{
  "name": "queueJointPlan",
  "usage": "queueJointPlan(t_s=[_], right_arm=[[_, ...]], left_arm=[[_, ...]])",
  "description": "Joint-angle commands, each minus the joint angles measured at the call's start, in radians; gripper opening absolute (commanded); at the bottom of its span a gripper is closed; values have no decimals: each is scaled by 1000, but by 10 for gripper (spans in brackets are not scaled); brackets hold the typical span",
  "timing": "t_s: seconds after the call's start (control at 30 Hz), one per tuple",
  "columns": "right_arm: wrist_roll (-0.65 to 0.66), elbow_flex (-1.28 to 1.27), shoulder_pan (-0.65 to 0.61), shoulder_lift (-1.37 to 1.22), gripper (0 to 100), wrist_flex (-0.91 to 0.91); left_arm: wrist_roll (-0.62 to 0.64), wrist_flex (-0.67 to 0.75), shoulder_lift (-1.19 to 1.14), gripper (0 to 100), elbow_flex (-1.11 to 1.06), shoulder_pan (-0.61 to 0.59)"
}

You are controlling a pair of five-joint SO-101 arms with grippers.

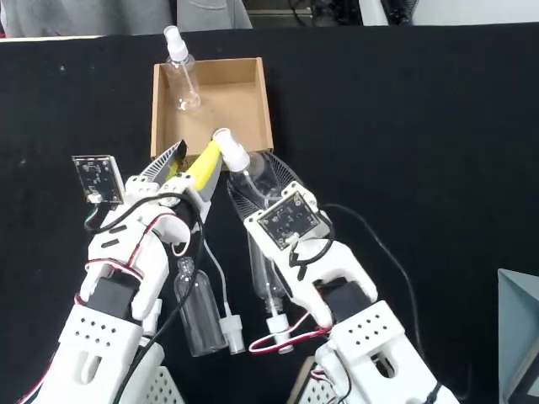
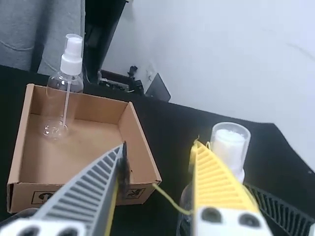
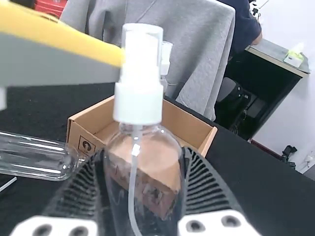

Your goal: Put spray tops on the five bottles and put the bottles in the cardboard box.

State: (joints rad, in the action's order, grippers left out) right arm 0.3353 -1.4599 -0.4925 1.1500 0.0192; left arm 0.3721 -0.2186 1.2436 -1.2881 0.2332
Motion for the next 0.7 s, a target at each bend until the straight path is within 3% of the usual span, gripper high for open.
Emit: queueJointPlan(t_s=[0.0, 0.23, 0.67], right_arm=[[-8, 12, 18, 42, 11, -25], [-3, 12, 20, 42, 11, -25], [-2, 10, 21, 41, 11, -23]], left_arm=[[-52, 8, -3, 198, 4, 50], [-68, -64, 8, 203, 15, 101], [-133, -71, 8, 201, 12, 133]])
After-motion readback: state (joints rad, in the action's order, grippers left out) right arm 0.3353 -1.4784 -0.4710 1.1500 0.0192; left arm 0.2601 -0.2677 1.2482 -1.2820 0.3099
